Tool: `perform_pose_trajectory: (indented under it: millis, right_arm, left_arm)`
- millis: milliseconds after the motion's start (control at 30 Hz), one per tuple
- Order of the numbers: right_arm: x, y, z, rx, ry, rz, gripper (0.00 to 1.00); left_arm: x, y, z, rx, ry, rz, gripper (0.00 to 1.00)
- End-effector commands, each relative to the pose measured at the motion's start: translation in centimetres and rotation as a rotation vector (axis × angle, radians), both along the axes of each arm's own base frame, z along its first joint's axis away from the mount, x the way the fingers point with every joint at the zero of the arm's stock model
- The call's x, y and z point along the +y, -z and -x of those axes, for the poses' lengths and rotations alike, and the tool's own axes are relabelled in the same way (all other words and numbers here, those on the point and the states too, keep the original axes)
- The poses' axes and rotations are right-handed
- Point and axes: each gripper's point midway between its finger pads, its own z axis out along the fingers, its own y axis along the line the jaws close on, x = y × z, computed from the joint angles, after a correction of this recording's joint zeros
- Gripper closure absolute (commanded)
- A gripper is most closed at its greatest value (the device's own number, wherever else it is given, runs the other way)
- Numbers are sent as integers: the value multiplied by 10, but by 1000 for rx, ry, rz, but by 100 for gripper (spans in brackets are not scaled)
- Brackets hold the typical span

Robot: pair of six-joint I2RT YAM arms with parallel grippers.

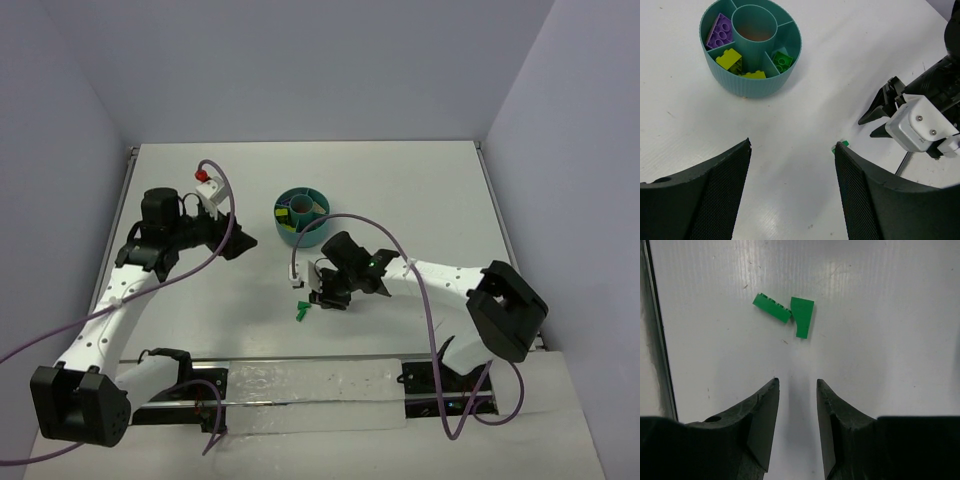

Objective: Sort the legos into containers by color

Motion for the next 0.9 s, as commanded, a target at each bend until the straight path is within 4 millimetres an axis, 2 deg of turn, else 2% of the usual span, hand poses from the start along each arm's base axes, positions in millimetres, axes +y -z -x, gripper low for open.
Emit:
perform_pose_trajectory:
  millis: [0, 167, 367, 667, 867]
  right_arm:
    - [27, -20, 5, -48, -68, -62, 57]
    - [35, -17, 17, -98, -204, -28, 58]
    - [48, -13, 15, -105, -275, 3, 58]
    - [61, -10, 12, -52, -218, -3, 59]
    - [69, -9, 9, 21, -106, -4, 57]
  left_arm:
    - [3, -9, -1, -68, -7, -4, 25]
    - [4, -7, 2, -77, 1, -9, 25]
    - [4, -9, 5, -91, 3, -8, 25]
    - [6, -7, 9, -97, 3, -16, 25]
    - [7, -3, 12, -95, 6, -21, 25]
